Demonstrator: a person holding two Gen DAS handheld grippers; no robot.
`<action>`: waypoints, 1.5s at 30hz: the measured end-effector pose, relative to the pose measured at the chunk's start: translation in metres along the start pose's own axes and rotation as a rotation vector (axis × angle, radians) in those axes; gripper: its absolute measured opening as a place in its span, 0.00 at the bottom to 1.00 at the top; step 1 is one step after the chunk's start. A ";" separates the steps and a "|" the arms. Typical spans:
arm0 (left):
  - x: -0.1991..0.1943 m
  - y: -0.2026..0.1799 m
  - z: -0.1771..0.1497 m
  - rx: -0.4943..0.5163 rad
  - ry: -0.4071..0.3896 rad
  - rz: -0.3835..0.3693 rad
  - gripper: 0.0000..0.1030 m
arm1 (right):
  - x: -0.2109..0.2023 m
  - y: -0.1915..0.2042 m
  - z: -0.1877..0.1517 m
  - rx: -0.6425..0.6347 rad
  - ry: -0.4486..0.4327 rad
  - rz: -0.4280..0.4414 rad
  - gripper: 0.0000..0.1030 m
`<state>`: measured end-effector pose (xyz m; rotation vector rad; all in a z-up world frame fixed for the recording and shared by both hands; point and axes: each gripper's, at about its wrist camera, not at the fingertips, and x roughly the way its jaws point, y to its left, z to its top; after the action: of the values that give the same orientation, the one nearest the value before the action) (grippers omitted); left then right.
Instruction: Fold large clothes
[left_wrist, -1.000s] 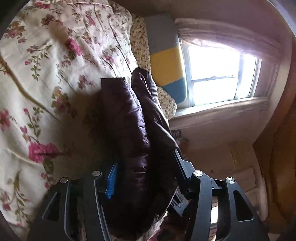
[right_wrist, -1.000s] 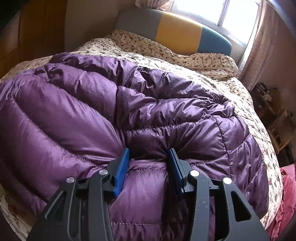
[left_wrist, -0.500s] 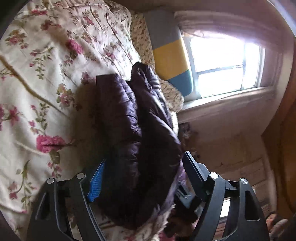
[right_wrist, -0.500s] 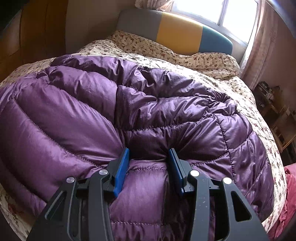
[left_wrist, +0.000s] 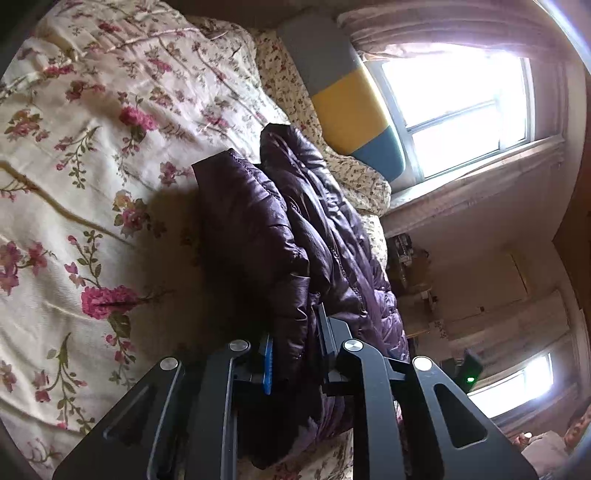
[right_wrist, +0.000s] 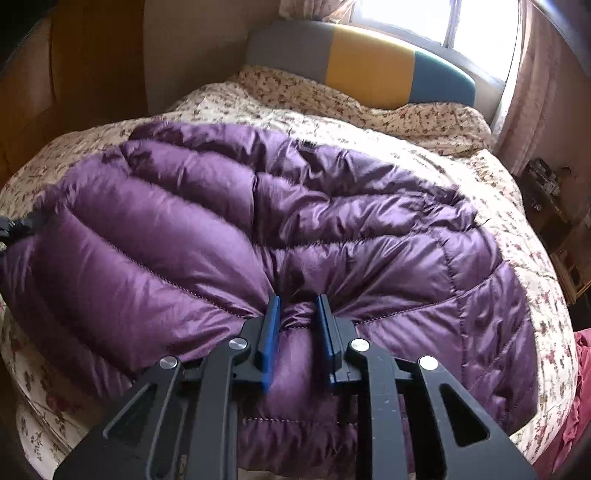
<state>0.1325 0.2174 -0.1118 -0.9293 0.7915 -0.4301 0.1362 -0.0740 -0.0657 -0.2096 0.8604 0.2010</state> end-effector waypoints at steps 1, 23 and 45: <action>-0.005 -0.003 -0.002 0.004 -0.004 -0.007 0.15 | 0.004 0.000 -0.001 -0.005 0.011 0.002 0.19; 0.041 -0.193 -0.006 0.296 0.028 -0.063 0.14 | -0.015 -0.042 -0.003 0.018 -0.034 0.031 0.27; 0.256 -0.269 -0.094 0.494 0.325 0.112 0.14 | -0.056 -0.198 -0.051 0.271 0.049 -0.260 0.42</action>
<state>0.2263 -0.1437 -0.0257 -0.3559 0.9693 -0.6522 0.1151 -0.2830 -0.0347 -0.0709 0.8902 -0.1637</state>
